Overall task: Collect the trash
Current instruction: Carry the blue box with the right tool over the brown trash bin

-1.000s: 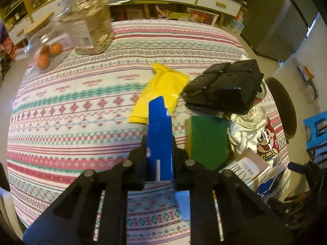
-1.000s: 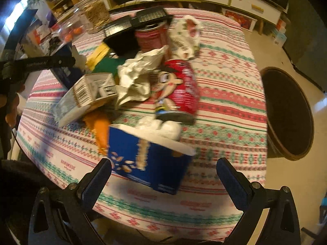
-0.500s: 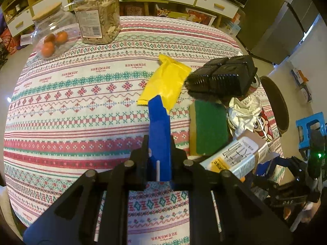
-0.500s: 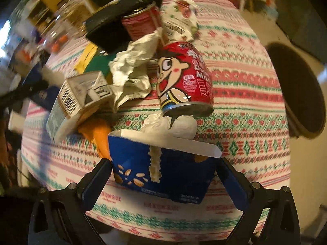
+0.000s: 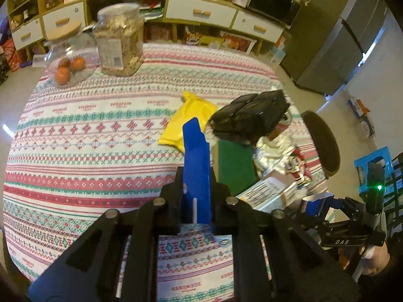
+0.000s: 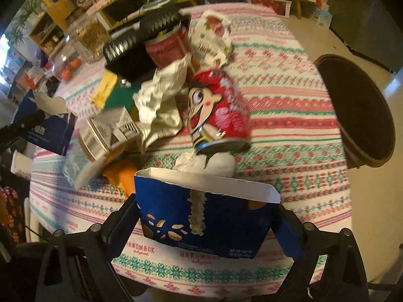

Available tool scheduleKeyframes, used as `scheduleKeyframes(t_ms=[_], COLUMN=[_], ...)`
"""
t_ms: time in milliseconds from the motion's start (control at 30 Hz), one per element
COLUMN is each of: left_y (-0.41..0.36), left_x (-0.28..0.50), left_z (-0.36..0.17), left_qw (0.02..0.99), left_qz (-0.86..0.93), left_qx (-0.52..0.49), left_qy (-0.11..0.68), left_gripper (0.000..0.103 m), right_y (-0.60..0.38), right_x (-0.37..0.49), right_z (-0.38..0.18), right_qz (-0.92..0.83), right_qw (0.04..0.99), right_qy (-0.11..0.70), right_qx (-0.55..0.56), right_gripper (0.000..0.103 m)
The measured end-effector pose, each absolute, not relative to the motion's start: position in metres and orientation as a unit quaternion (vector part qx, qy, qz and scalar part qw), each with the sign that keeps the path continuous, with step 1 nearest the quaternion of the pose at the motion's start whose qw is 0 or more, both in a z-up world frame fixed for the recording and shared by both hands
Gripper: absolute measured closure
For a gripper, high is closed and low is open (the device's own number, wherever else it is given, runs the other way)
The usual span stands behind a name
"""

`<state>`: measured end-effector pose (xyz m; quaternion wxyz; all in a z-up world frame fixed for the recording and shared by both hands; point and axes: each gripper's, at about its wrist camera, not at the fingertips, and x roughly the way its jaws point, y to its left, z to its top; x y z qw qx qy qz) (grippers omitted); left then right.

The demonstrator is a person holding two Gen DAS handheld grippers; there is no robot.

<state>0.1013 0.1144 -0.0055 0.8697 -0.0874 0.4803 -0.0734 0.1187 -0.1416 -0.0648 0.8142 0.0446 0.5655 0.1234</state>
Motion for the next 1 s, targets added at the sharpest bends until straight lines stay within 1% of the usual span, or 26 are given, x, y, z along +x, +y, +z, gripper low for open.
scheduleKeyframes(t_ms=[167,467,667,867,1000], left_y=[0.087,0.006,-0.052,-0.112,-0.155], left_x=[0.103,0.121,0.140,0.156,0.169], left_z=[0.007,0.016,0.021,0.028,0.022], left_qw=[0.878,0.877,0.871,0.869,0.862], left_qz=[-0.099,-0.153,-0.187,-0.220,-0.244], left_qx=[-0.072,-0.047,-0.030,-0.013,-0.005], left_qy=[0.463,0.453,0.452,0.444,0.443], left_gripper=[0.087,0.087,0.087,0.087,0.087], right_y=[-0.173,-0.236,-0.285,-0.340,-0.370], right_x=[0.125,0.147,0.169,0.181,0.179], right_z=[-0.035,-0.005,-0.003,-0.014,-0.018], right_qz=[0.100,0.067,0.017,-0.018,-0.044], right_qw=[0.842,0.863,0.868,0.856,0.852], right_qy=[0.528,0.498,0.494,0.508,0.509], right_qx=[0.042,0.050,0.051,0.094,0.111], right_gripper=[0.006,0.006,0.006,0.006,0.006])
